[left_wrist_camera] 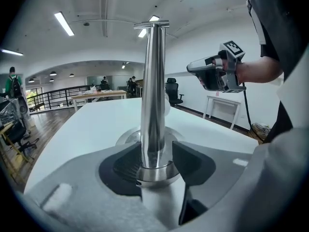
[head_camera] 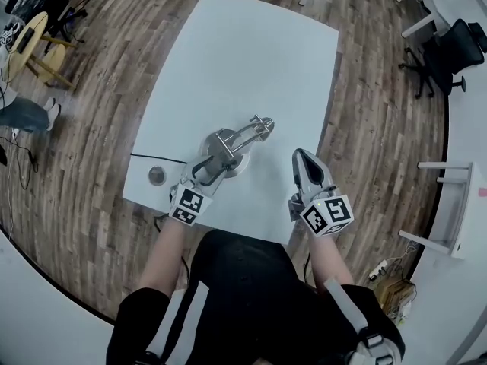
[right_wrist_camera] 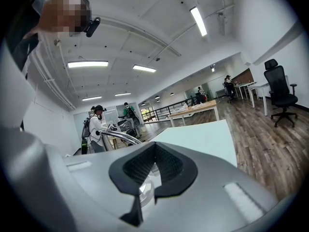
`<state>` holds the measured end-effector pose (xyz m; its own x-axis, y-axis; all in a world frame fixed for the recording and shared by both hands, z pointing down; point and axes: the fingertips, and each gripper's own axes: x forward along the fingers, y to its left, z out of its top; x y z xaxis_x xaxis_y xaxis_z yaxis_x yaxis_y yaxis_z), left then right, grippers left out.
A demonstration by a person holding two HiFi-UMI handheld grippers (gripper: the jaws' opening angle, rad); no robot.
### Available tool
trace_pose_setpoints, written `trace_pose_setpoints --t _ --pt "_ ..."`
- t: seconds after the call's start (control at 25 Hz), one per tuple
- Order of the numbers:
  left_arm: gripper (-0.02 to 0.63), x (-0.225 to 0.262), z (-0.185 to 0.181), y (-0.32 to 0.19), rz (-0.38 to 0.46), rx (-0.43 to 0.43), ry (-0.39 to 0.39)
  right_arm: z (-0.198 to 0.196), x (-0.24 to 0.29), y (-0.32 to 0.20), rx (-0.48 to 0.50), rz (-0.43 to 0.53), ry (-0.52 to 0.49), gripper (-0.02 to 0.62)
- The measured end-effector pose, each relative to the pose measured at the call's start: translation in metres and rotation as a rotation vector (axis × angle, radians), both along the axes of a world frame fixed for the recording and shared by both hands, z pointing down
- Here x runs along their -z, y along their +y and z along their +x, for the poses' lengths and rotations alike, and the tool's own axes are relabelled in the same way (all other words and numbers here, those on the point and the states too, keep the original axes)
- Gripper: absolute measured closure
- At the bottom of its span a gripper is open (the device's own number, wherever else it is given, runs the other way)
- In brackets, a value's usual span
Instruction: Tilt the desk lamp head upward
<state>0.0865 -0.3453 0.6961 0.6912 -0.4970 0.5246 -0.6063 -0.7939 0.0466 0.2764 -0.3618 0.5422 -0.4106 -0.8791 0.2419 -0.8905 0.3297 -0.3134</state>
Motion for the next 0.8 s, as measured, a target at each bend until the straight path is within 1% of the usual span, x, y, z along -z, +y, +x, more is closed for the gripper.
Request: trace_pose_setpoints --t 0.16,0.32,0.44,0.56,0.6,0.64,0.72,0.8 --pt "0.4 -0.004 0.0 -0.005 -0.012 -0.002 -0.007 0.0 0.0 -0.001 -0.002 -0.006 -0.007 0.592" --pt "0.4 -0.007 0.001 -0.008 -0.017 -0.001 -0.012 -0.013 0.001 0.0 0.044 -0.005 -0.055 0.592" --pt "0.402 -0.011 0.002 -0.007 -0.014 -0.013 -0.047 -0.028 0.0 0.0 0.089 -0.039 -0.141 0.591" --pt "0.402 -0.013 0.004 -0.006 -0.016 -0.018 -0.044 -0.042 -0.002 -0.001 0.133 -0.085 -0.24 0.588" --pt "0.402 -0.014 0.004 -0.006 -0.02 -0.018 -0.04 -0.047 -0.002 -0.002 0.154 -0.095 -0.261 0.508" --pt "0.402 -0.014 0.005 -0.005 -0.025 -0.017 -0.037 -0.052 -0.002 -0.002 0.175 -0.103 -0.276 0.476" --pt "0.407 -0.014 0.005 -0.005 -0.033 -0.016 -0.032 -0.06 -0.003 -0.003 0.208 -0.12 -0.303 0.448" --pt "0.407 -0.014 0.005 -0.004 -0.034 -0.02 -0.033 -0.067 -0.003 -0.005 0.233 -0.155 -0.366 0.428"
